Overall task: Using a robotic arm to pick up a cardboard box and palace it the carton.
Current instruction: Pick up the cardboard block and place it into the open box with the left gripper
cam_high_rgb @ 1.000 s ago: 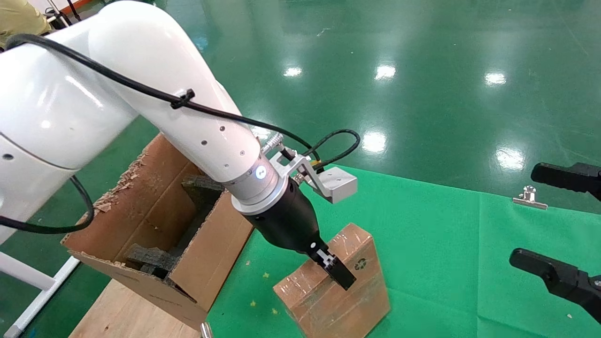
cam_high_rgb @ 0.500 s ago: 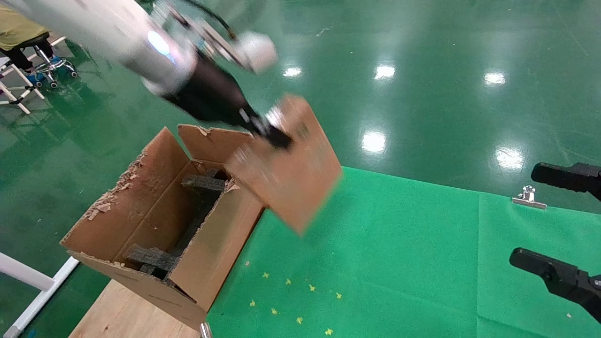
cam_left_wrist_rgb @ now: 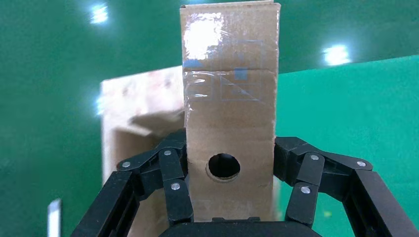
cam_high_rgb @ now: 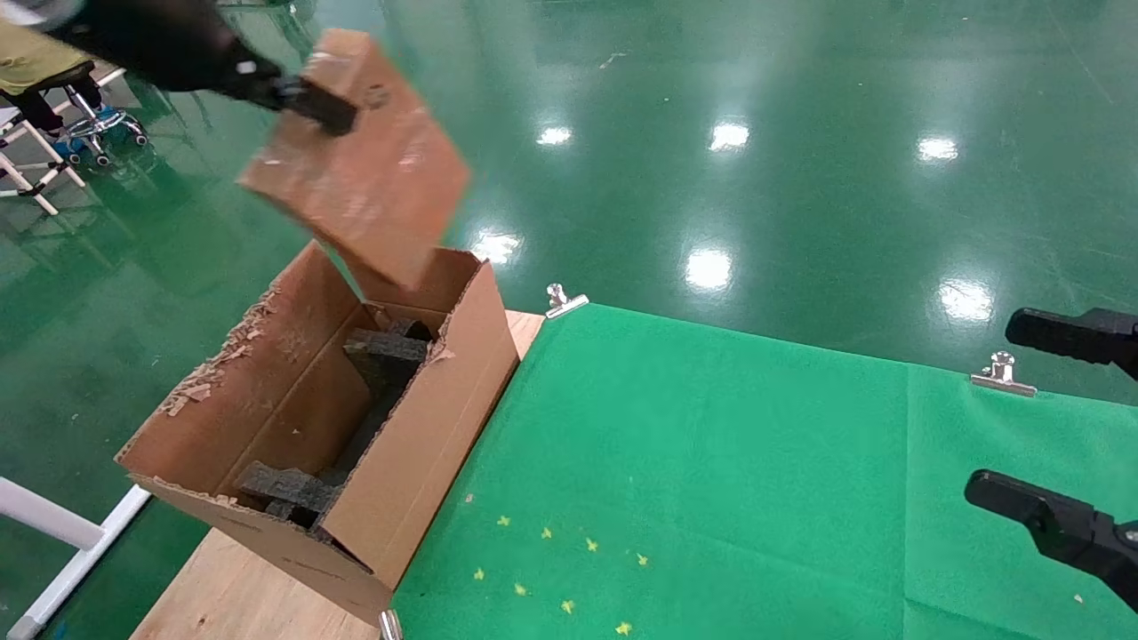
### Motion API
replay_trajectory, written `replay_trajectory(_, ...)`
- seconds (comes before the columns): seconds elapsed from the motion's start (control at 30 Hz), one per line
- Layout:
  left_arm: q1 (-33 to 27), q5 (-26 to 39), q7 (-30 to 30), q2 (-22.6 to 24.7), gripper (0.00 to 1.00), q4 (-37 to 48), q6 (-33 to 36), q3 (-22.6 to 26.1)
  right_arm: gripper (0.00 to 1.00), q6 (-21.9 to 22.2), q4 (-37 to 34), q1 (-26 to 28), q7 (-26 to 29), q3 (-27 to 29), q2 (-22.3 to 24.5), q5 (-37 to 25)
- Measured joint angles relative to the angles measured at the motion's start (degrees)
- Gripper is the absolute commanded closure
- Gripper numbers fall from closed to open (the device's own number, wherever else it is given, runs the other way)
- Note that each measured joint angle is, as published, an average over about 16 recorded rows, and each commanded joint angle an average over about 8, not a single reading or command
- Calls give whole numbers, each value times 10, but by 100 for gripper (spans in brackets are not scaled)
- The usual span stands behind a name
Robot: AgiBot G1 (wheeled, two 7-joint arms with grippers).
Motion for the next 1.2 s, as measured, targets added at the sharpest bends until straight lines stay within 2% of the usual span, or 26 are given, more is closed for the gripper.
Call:
replay_trajectory(0.23, 10, 14, 70, -34, 100, 77, -15, 7, 0, 0, 0, 0, 0, 0, 0, 0)
replay_trajectory(0.53, 58, -6, 164, -65, 100, 163, -48, 0, 0, 0, 0, 0, 0, 0, 0, 0)
replay_trajectory(0.87, 98, -20, 241, -67, 100, 232, -89, -5, 0, 0, 0, 0, 0, 0, 0, 0)
replay_trajectory(1.2, 125, -21, 282, -61, 100, 275, -134, -6, 0, 0, 0, 0, 0, 0, 0, 0)
